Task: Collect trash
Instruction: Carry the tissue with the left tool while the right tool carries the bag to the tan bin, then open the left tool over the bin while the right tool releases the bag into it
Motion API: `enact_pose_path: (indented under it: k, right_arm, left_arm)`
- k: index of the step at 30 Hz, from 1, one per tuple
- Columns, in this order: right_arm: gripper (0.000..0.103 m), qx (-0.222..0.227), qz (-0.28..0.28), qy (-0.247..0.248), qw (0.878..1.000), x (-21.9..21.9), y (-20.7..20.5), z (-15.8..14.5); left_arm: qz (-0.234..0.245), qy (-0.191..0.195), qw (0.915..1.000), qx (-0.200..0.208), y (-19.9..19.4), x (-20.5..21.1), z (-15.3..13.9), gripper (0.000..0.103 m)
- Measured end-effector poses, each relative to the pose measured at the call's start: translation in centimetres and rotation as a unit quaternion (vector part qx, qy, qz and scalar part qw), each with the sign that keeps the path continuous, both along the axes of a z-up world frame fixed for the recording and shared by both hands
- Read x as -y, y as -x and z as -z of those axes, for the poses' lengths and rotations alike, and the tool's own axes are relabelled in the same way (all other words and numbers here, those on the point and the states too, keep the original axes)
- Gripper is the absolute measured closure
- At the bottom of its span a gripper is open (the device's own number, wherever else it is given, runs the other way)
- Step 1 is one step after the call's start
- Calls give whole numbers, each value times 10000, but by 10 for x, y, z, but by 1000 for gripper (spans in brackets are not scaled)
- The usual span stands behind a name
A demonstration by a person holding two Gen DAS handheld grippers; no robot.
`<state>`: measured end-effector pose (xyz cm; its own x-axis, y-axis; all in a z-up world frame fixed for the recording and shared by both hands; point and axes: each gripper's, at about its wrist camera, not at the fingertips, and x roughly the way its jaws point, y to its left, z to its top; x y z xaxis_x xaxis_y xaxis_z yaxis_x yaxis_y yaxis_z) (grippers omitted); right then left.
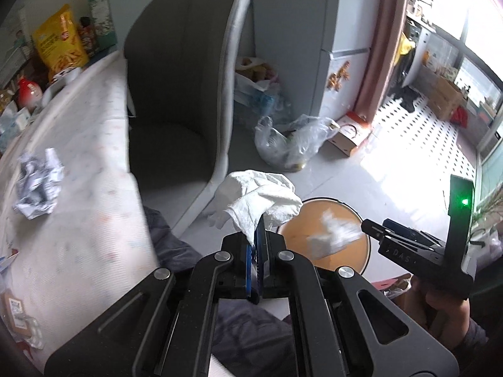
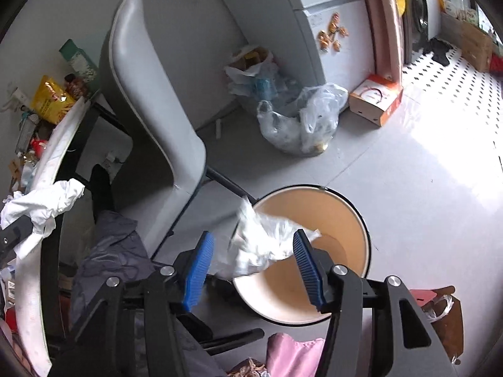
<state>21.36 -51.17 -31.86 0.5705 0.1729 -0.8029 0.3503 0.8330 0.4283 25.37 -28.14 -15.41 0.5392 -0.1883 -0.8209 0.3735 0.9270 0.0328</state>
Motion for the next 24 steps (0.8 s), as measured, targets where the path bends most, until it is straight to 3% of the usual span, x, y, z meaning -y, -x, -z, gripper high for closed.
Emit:
enact_pose_path:
  k: [9,16,17,19,20,21,24]
  right_arm:
    - [50,-69,562,125,9983,43,31,-13]
    - [50,-74,1001,274,9946,74,53,-23]
    - [50,-83,1049,257,9941,77,54,-23]
    - [50,-99,1092,238,9937,79,56,-21]
    - [50,-101,1093,233,9937,79,55,-21]
    - [50,-100,1085,227,9938,79,55,-20]
    - [50,-83,1026,218,9944,76,54,-21]
  left_arm:
    - [651,162,9970,-391,-7,59,22,100]
    - [1226,254,9882,-887,-10,107,49,99]
    - [1302,220,9866,-955,-10,113,54,96]
    - [1372,142,9847,-1060,-10,118,61,71]
    - [1347,163,9852,-1045,-10,117,62,47]
    - [1324,221,9858,-1005,-9,114,60,39]
    - [1240,360,9867,-989,-11,103,53,34]
